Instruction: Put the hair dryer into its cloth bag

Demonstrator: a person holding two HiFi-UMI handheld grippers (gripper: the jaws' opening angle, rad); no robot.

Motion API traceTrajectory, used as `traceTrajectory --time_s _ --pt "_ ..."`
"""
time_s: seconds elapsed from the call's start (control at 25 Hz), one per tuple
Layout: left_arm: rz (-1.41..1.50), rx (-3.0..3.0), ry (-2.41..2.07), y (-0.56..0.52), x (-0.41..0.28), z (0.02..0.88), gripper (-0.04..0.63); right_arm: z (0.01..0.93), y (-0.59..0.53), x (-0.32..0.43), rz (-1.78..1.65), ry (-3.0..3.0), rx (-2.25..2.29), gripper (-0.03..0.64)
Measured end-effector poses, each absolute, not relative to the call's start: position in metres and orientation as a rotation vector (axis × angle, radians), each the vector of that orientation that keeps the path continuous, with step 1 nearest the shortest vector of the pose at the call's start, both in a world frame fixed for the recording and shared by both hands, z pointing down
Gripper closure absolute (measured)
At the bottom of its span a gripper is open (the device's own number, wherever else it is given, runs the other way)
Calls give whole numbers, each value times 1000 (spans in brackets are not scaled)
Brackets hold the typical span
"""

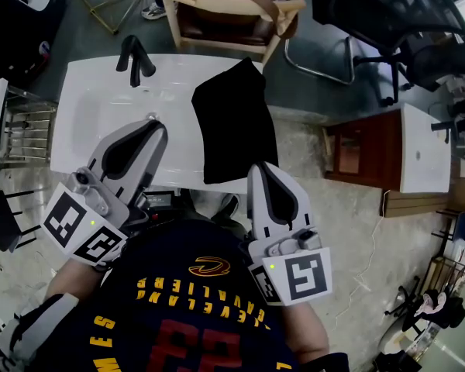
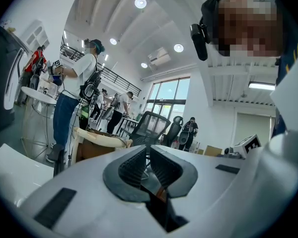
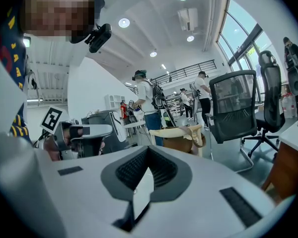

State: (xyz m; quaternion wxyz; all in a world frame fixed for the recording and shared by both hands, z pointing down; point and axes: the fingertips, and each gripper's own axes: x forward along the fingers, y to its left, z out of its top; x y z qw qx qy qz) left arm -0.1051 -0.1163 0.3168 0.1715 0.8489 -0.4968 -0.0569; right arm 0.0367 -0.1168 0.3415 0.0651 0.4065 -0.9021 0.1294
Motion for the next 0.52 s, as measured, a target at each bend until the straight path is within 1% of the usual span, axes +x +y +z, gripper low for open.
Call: traceTrajectory --time_s 0.52 --pt "-152 2410 -1396 -115 -104 320 568 344 -114 35 393 -2712 1225 609"
